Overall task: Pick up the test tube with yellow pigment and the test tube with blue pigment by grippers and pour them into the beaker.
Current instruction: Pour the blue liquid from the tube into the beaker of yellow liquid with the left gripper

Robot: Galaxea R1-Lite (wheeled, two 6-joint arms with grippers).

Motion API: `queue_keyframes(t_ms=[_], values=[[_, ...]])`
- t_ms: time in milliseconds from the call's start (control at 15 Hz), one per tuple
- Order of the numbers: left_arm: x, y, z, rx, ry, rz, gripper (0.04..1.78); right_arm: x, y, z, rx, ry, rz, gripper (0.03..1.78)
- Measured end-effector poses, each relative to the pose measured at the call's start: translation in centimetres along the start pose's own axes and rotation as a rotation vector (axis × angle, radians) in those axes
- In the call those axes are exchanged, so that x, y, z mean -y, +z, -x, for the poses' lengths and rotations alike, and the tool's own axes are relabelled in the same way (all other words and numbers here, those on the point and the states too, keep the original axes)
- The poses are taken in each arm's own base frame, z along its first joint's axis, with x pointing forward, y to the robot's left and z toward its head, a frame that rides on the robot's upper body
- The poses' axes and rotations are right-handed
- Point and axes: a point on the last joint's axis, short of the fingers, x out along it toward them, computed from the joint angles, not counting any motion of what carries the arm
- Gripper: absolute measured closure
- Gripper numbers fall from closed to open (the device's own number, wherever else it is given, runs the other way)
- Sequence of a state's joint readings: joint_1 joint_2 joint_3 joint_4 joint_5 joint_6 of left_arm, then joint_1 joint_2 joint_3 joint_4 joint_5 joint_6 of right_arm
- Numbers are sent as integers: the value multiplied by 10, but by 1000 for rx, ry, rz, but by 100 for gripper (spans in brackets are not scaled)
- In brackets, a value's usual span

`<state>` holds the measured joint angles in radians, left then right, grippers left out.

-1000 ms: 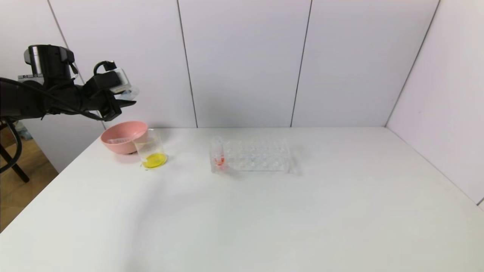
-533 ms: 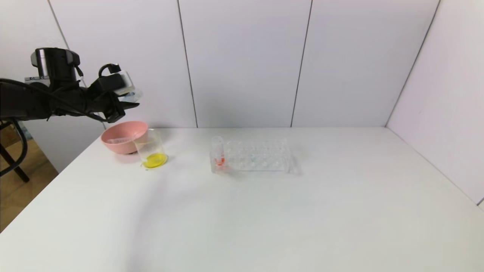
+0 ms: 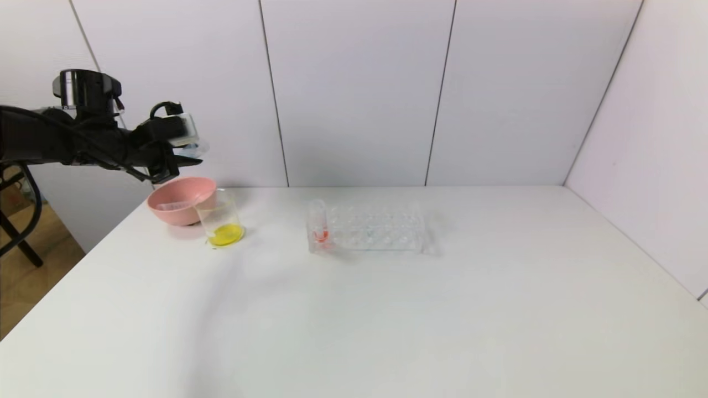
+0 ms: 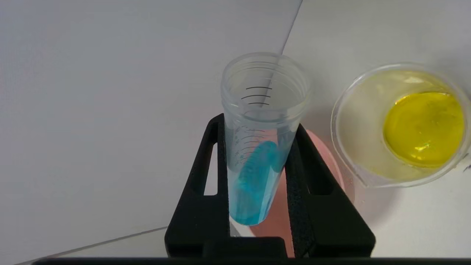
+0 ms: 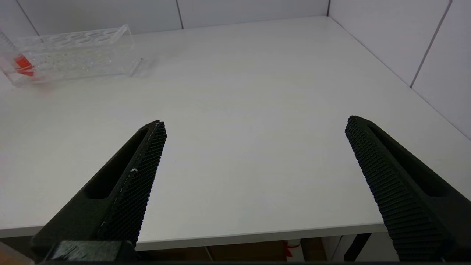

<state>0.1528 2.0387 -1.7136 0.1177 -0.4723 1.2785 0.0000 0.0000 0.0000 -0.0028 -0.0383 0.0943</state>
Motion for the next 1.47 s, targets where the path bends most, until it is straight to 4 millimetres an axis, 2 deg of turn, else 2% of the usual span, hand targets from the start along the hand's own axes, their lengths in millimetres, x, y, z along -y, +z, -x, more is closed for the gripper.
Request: queue_keyframes(t_ms=[533, 1000, 1467], values=[[-5, -20, 1, -48, -40, -117, 137, 0, 0, 0, 0, 0, 0, 4], [0, -24, -1, -55, -89, -111, 137, 0, 0, 0, 0, 0, 0, 4], [-1, -19, 10, -80, -218, -74, 137, 0, 0, 0, 0, 0, 1, 4]])
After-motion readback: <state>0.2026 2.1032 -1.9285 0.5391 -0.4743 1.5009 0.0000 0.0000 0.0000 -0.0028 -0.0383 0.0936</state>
